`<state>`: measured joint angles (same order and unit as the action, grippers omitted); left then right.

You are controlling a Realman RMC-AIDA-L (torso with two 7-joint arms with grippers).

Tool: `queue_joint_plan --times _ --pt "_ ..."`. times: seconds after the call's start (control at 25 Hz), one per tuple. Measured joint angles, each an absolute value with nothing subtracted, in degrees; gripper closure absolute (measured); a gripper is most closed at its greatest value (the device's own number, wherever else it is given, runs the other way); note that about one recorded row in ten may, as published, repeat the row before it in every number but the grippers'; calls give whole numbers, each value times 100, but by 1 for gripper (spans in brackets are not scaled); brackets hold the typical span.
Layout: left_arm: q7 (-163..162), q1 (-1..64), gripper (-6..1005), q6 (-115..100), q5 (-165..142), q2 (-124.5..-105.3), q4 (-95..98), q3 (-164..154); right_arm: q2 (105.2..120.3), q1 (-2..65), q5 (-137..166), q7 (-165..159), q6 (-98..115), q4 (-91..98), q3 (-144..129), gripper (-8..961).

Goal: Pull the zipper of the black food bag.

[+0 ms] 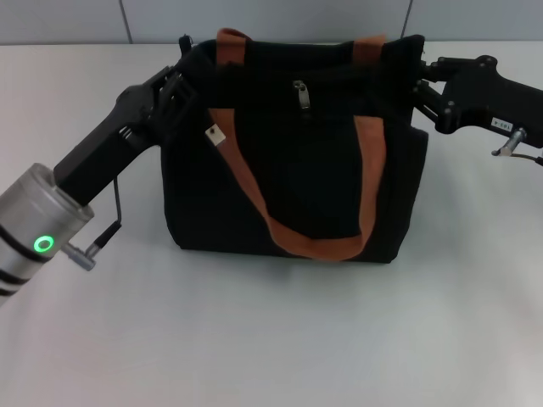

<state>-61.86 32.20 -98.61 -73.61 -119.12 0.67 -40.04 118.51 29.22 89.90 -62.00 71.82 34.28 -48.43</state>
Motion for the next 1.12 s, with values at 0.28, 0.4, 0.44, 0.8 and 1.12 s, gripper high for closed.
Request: queue_joint_plan --times 0.28,0.4,0.44,0.8,1.12 --pt "-6392 2987 975 -10092 -7363 -11906 72 -4007 11879 2883 8907 -6719 6902 3445 -4758 791" --pt "-6399 2982 976 -10110 -7360 -11907 93 -4010 11894 2724 8660 -6746 7357 3475 -4553 792" --pt "-6399 2987 976 -10100 -7363 -11906 111 -4018 11897 2637 8526 -6738 7663 3481 -4486 793" --pt "-6337 3008 975 -9849 -7377 -11901 337 -4043 11882 2407 8463 -8051 8792 3784 -4433 760" --pt "-6257 3007 976 -9822 -7358 -11909 411 -4044 11323 3206 8826 -12121 9997 3715 -4489 302"
